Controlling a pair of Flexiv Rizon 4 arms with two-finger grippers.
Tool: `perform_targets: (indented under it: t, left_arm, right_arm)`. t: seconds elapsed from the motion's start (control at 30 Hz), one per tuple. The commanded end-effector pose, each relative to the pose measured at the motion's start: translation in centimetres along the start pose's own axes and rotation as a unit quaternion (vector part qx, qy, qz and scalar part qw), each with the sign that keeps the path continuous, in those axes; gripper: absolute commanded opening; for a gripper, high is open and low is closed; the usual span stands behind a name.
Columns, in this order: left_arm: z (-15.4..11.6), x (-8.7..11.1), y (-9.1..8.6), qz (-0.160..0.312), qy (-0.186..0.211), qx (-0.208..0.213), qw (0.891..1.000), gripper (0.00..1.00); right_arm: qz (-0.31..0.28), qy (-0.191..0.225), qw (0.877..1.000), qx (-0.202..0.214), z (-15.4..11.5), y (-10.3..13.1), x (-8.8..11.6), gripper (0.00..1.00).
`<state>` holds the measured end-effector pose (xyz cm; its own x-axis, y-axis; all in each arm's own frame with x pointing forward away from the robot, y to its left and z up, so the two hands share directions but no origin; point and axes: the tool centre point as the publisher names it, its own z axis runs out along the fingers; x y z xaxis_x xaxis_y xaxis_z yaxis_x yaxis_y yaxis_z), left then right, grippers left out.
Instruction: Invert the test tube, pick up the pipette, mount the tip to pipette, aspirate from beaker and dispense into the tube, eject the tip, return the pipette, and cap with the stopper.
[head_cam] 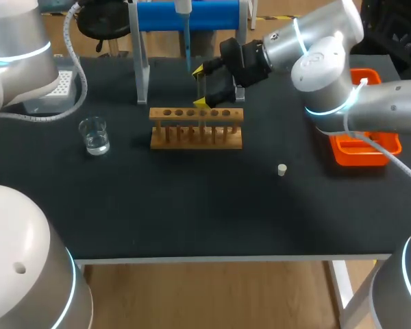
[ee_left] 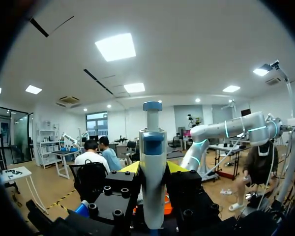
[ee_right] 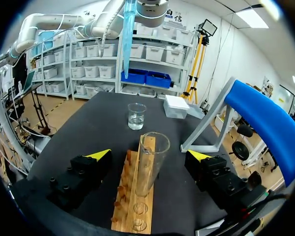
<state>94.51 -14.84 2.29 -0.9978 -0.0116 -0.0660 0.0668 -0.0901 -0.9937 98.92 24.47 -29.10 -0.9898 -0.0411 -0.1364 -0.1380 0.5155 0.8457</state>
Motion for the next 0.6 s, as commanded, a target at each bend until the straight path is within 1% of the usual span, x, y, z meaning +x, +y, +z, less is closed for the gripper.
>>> perform_targets:
  t: [0.03,0.23,0.6]
  left_arm:
    - [-0.02,-0.12,-0.07,0.0,0.001,-0.001,1.0,0.0]
    - [-0.02,-0.12,-0.07,0.0,0.001,-0.001,1.0,0.0]
    - [-0.02,-0.12,-0.07,0.0,0.001,-0.001,1.0,0.0]
  right_arm:
    - [0.001,0.0,1.0,0.001,-0.01,0.01,-0.04,1.0]
    - [0.007,0.003,1.0,-0.004,0.31,-0.01,-0.07,1.0]
    - [0.028,0.006,1.0,0.001,0.78,-0.22,-0.2,1.0]
